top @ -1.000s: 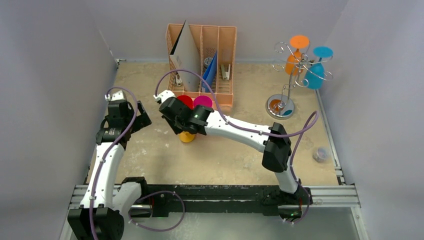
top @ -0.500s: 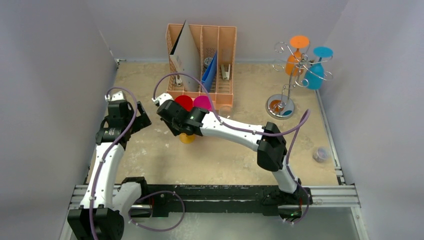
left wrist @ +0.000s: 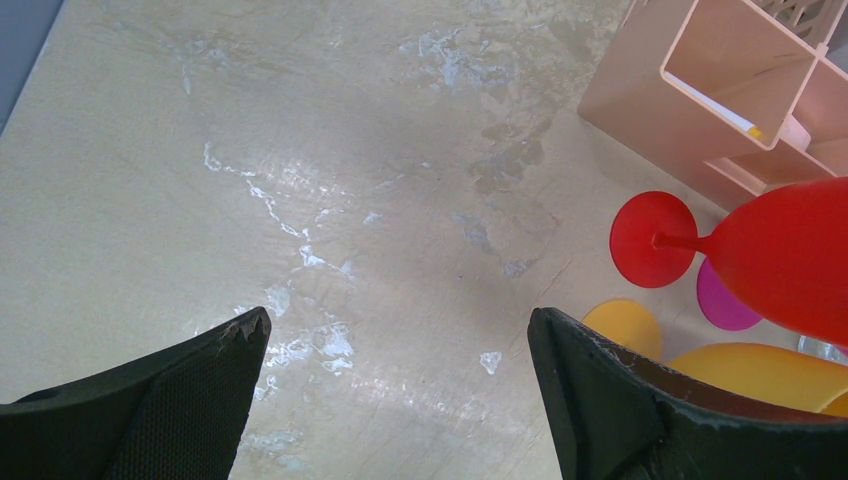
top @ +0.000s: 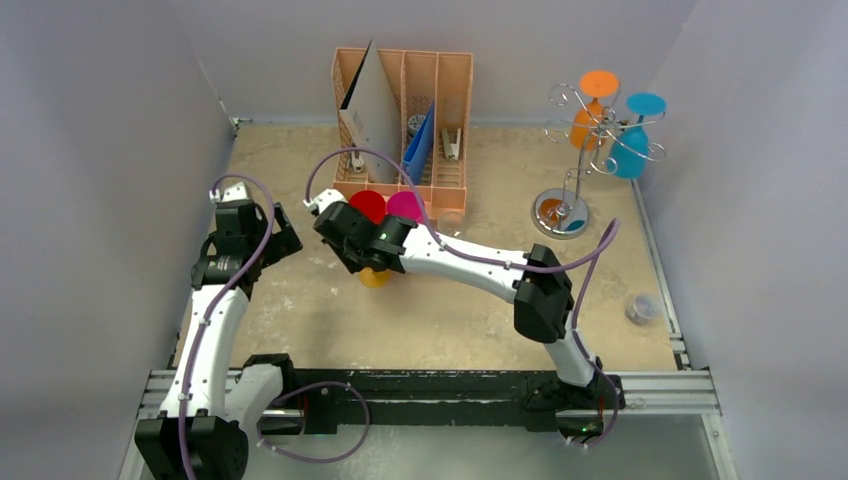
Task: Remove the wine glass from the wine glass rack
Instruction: Place the wine glass at the center of the board, then move the wine rack to the center of the board.
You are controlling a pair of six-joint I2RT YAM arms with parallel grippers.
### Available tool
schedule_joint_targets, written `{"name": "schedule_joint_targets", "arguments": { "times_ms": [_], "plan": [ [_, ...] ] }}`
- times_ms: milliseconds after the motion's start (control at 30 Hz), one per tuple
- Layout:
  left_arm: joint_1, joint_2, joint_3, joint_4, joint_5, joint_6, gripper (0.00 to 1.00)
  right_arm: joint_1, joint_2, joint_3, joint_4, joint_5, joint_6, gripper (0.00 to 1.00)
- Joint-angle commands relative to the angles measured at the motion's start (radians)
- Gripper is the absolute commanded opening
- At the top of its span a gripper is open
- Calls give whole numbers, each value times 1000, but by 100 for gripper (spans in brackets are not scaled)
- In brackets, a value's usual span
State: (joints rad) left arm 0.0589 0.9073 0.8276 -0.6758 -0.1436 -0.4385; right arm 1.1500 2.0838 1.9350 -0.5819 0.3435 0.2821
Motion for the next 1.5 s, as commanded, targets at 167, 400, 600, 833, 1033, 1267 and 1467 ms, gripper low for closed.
{"name": "schedule_joint_targets", "arguments": {
  "times_ms": [167,400,600,833,1033,1267,1467],
  "plan": [
    [9,-16,35,9,-15,-12,99,4,-50,127,-66,-34,-51,40],
    [8,-18,34,9,-16,-11,99,4,-235,-1,-5,32,-54,49],
    [8,-22,36,9,-18,-9,99,4,-585,-365,61,185,33,61],
    [9,-22,33,15,7,-9,99,-16,-1001,-762,19,389,109,74],
    [8,-18,30,15,25,-12,99,-235,-1129,-910,-114,295,258,76],
    [9,-21,27,9,25,-14,99,-529,-1228,-1098,0,125,282,84],
    [8,-16,27,10,30,-13,99,-754,-1197,-1199,170,-70,308,89]
  ]
}}
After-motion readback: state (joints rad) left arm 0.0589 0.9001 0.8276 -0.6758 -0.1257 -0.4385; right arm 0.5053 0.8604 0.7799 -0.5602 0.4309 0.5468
